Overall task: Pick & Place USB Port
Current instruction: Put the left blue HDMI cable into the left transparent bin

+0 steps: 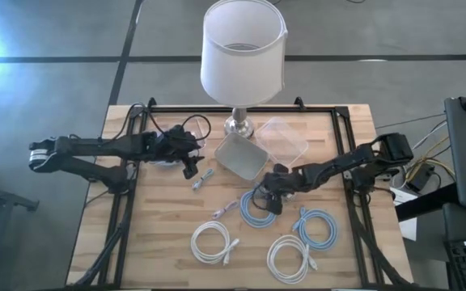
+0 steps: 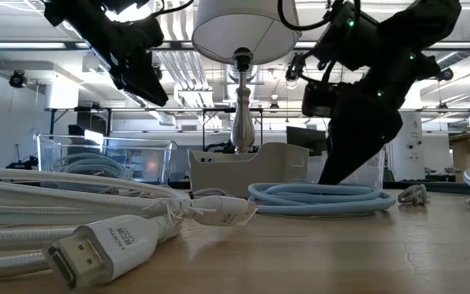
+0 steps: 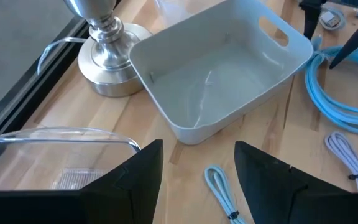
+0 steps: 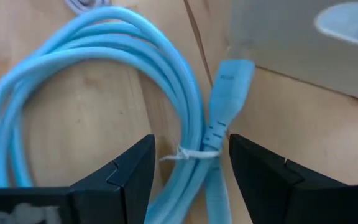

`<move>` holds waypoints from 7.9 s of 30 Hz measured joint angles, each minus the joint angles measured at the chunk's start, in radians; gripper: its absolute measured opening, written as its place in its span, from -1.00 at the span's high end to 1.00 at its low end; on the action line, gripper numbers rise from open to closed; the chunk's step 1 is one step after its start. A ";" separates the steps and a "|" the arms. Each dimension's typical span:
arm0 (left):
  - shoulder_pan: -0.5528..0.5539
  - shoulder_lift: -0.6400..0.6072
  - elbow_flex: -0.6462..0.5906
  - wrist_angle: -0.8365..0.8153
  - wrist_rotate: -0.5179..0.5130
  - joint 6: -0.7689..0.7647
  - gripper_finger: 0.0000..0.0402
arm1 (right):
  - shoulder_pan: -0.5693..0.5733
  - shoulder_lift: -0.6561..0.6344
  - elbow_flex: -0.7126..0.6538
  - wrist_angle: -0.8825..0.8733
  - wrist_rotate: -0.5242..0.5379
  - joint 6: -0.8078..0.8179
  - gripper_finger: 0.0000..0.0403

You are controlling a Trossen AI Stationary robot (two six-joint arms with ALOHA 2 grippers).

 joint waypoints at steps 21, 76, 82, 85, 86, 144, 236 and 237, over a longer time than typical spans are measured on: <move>0.000 0.000 -0.013 0.000 0.003 0.000 -0.01 | 0.000 0.011 0.059 -0.086 -0.060 0.008 0.69; -0.003 0.212 -0.026 0.574 0.481 -0.268 -0.01 | 0.009 0.001 0.505 -0.313 0.404 -0.458 0.67; -0.003 0.212 -0.025 0.579 0.483 -0.287 -0.01 | 0.010 0.001 0.504 -0.275 0.409 -0.522 0.67; -0.003 0.212 -0.025 0.579 0.483 -0.287 -0.01 | 0.010 0.001 0.504 -0.250 0.414 -0.548 0.67; -0.003 0.212 -0.025 0.579 0.483 -0.286 -0.01 | 0.010 0.001 0.504 -0.238 0.414 -0.552 0.67; -0.003 0.076 -0.027 0.392 0.413 -0.137 0.75 | 0.085 -0.017 0.531 -0.200 0.418 -0.603 0.14; 0.350 -0.226 -0.158 -0.085 0.190 -0.174 0.74 | 0.077 -0.014 0.526 -0.203 0.410 -0.658 0.32; 0.350 -0.222 -0.158 -0.094 0.190 -0.174 0.74 | 0.077 -0.014 0.526 -0.203 0.410 -0.657 0.32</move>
